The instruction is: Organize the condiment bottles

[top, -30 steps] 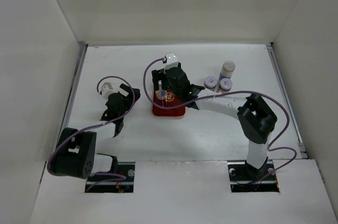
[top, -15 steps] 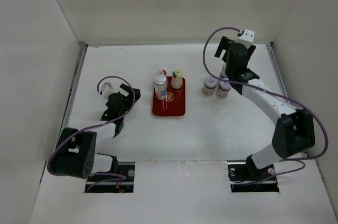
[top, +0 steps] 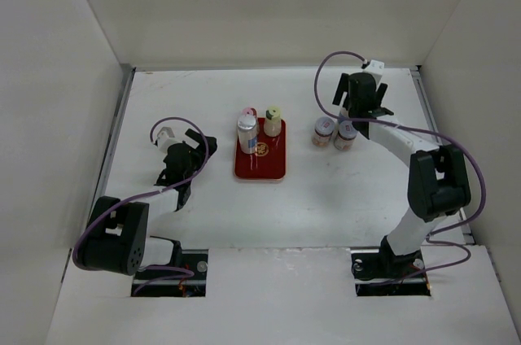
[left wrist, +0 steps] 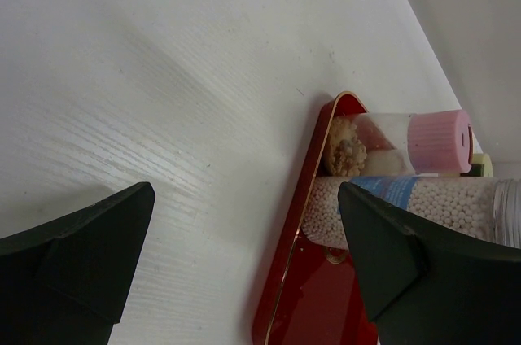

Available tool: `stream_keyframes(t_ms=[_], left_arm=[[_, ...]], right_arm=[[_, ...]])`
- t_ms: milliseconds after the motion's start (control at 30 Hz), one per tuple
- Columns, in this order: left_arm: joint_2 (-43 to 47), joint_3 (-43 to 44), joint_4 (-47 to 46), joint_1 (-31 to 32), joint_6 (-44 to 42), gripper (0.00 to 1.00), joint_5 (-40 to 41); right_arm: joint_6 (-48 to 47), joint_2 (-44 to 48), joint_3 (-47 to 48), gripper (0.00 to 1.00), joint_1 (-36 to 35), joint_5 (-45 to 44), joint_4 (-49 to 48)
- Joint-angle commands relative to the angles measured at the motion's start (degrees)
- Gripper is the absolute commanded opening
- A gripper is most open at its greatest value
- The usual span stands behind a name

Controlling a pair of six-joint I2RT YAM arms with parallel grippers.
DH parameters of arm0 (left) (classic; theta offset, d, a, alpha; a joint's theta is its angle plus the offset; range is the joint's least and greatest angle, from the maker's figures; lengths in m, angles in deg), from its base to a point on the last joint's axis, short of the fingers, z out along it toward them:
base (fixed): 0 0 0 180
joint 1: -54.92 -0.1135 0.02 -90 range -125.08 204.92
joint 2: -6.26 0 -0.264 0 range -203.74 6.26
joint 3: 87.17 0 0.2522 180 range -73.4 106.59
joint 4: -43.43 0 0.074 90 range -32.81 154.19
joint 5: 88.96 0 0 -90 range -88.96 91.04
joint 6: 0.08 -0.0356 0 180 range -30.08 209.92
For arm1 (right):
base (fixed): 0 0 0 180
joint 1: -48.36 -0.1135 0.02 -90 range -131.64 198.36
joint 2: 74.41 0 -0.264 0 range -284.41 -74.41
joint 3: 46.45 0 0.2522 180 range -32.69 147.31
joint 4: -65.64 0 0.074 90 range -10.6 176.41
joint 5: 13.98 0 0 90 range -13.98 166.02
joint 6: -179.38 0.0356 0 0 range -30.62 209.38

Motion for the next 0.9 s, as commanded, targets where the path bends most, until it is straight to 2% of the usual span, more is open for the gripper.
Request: stream_keyframes(t_ms=[0,100,267,367,567,867], left_arm=[[0.1,-0.1,-2.7,0.3,0.3,1.0,-0.1],[-0.2,0.1,-2.7,0.4,0.2,1.0,0.2],[0.3,0.1,-2.7,0.4,0.1,1.0,0.2],[0.0,-0.1,-2.7,-0.1,0.2,1.0,0.0],[0.2,-0.1,-2.7,0.4,0.0,1.0,0.5],[0.2,-0.2,-2.7,0.1,0.3,1.0,-0.2]], right_arm=[[2.6,-0.5,1.0,0.92,0.9,2.5,-1.5],[3.3,-1.4,2.0,0.88,0.9,3.4,1.1],[3.9,-0.6,2.4,0.58,0.8,1.6,0.5],[3.8,2.8,1.8,0.51,0.7,-1.2,-3.4],[0.5,13.9,-4.4,0.49,-4.0,-2.2,-15.3],[-1.1,16.9,-8.3,0.51,-19.1,1.1,-16.2]])
